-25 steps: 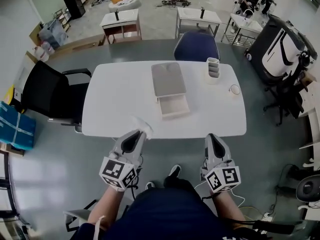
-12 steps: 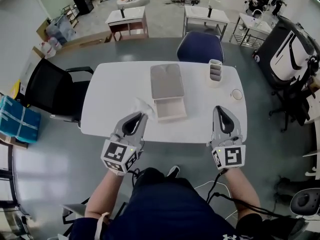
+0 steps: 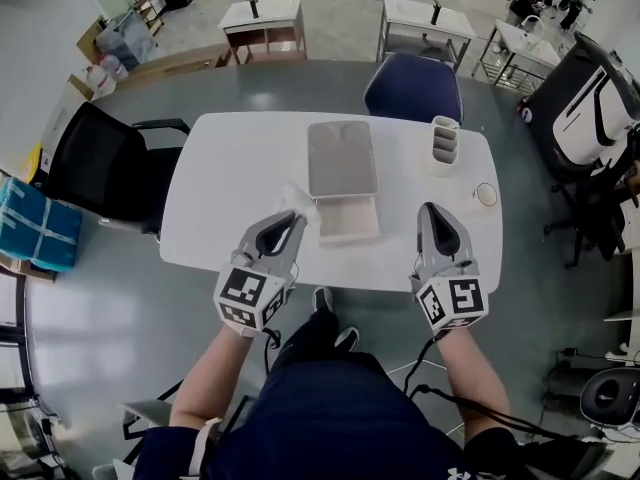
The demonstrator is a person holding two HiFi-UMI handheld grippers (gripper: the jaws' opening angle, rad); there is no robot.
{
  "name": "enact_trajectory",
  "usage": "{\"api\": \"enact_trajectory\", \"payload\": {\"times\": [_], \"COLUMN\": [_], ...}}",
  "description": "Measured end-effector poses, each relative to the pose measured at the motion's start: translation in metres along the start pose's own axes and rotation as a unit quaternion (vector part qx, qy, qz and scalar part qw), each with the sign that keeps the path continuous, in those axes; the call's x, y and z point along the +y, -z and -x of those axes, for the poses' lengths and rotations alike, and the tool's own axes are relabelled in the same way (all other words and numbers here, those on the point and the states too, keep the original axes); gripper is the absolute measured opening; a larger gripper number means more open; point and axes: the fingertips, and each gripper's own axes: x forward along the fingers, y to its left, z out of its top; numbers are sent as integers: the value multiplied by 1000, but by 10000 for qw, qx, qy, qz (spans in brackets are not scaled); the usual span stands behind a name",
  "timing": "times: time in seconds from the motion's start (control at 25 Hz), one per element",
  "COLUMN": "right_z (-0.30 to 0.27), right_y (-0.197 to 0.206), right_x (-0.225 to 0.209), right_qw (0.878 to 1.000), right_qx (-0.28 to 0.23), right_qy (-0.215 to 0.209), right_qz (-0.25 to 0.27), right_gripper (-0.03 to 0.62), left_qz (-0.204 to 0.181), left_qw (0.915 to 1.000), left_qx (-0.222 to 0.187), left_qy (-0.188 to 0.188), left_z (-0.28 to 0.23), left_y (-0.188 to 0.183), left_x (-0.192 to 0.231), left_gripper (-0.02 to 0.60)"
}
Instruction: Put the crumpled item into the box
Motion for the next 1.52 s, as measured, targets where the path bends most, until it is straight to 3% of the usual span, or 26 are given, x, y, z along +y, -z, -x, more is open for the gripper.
{"api": "enact_trajectory", "payload": {"times": [0.28,0.64,0.88,1.08,1.32,1.52], "right_z": [-29,-72,-93,-102,-111,-112], "right_y": [19,41,57,75,87,90], "right_x": [7,15,9,-4,-17,-37], "right_qw": [9994,9961,9945,9922,9891,9875], "right_qx": [345,854,984,1108,1270,1297], "right_qy": [-51,-10,87,74,-259,-303], "right_qz": [-72,-225,-341,-560,-701,-841], "right_gripper": [2,2,2,2,2,2], "left_qz": [186,382,103,6,-219,-407], "left_qw": [9992,9915,9828,9632,9247,9088], "left_qx": [228,754,1306,2170,3354,3814], "left_qy": [281,989,1299,1588,1789,1639], "left_z": [-42,-92,-122,-144,-160,-172], "left_y": [18,56,99,159,226,244], "left_x": [14,14,14,-5,-32,-37], "left_gripper": [23,23,23,23,25,28]}}
